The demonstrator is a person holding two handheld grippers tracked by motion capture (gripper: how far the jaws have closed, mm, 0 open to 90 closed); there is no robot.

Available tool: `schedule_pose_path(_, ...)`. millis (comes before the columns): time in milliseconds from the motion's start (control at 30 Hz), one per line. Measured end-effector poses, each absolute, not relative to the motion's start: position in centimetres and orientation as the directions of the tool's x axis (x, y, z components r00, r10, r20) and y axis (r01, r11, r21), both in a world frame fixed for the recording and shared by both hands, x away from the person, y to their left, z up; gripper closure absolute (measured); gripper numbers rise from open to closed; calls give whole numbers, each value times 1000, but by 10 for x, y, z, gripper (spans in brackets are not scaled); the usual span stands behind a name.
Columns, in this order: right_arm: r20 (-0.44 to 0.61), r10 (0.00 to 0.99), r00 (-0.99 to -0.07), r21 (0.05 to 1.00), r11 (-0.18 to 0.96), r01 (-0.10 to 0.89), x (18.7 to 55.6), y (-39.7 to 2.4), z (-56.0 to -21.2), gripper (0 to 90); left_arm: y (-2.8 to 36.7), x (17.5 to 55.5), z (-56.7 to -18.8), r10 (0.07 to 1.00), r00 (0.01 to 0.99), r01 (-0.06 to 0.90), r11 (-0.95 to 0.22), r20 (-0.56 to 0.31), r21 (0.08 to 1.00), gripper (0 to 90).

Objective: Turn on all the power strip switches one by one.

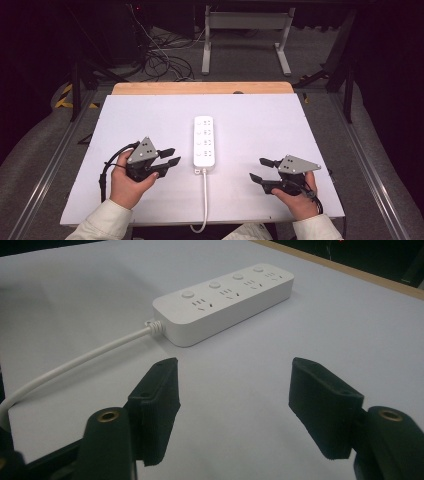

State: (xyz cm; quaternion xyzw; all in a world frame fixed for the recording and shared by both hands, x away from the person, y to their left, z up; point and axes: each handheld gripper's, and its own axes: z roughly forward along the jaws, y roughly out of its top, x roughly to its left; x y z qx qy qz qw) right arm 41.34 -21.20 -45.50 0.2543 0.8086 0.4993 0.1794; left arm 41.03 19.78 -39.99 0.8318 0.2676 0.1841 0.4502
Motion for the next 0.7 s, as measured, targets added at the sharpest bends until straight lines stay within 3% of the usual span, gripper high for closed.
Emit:
schedule_pose_path(267,-32,588,-808,898,371,234,414,-213,-456,374,187,416,-396,596,801,273,-459,65,846,647)
schedule_pose_path(367,-32,587,-809,898,372,234,414,-212,-456,374,183,421,-396,578,815,287,-443,26,849,654)
schedule_pose_path(467,-32,585,-810,899,371,233,413,-212,-455,374,179,427,-396,555,831,311,-432,-22,846,695)
schedule_pose_path(667,-32,583,-812,899,372,232,413,-213,-455,374,169,438,-399,537,843,331,-464,-37,821,780)
schedule_pose_path(700,-32,582,-812,898,373,232,413,-213,-456,374,167,440,-399,531,847,332,-475,-36,815,828)
